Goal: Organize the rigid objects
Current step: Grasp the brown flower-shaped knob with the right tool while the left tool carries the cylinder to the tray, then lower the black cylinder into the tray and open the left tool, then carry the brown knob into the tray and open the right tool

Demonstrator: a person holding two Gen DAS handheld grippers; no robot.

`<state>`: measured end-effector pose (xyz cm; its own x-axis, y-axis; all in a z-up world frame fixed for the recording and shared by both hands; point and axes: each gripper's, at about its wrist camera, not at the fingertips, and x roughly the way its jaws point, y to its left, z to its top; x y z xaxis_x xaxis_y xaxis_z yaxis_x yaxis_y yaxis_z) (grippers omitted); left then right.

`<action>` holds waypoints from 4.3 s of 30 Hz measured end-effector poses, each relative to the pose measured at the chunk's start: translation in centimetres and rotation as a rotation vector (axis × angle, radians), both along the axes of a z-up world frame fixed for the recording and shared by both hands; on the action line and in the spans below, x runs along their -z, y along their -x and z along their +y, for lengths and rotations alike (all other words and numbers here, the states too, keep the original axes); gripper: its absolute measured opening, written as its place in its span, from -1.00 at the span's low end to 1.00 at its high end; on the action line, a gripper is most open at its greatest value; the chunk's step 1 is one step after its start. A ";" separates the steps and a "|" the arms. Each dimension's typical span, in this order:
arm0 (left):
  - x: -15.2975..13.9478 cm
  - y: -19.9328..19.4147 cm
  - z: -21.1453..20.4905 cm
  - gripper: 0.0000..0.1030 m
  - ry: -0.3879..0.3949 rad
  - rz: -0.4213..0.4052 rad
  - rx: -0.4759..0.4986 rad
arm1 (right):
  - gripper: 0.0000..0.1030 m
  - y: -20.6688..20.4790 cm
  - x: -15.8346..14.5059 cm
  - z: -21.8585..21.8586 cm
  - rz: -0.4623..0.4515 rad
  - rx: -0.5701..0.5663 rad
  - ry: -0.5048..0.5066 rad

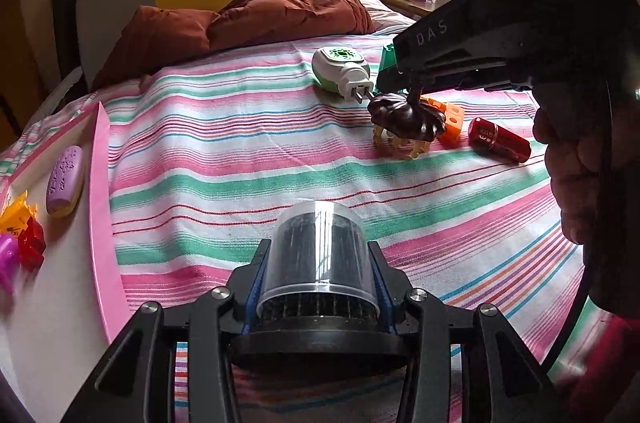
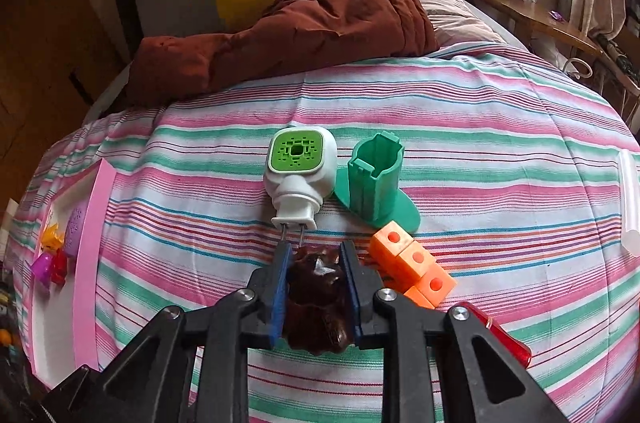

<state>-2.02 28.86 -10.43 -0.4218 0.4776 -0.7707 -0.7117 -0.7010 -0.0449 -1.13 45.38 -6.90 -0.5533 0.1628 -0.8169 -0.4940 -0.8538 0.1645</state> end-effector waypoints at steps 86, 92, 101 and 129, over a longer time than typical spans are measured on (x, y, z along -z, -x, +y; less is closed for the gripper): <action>-8.1 1.7 -20.5 0.22 -0.028 0.070 -0.486 | -0.55 0.7 -0.4 -4.4 -0.015 -0.148 -0.111; -7.9 1.6 -21.7 0.22 -0.044 0.064 -0.495 | -0.55 -0.2 -1.9 -6.3 0.031 -0.164 -0.047; -7.4 1.5 -23.5 0.21 -0.060 0.050 -0.532 | -0.55 1.1 -5.0 -14.0 0.123 -0.354 -0.003; -6.1 2.4 -25.7 0.21 -0.070 0.006 -0.592 | -0.32 9.6 -0.7 -25.3 0.008 -0.567 -0.116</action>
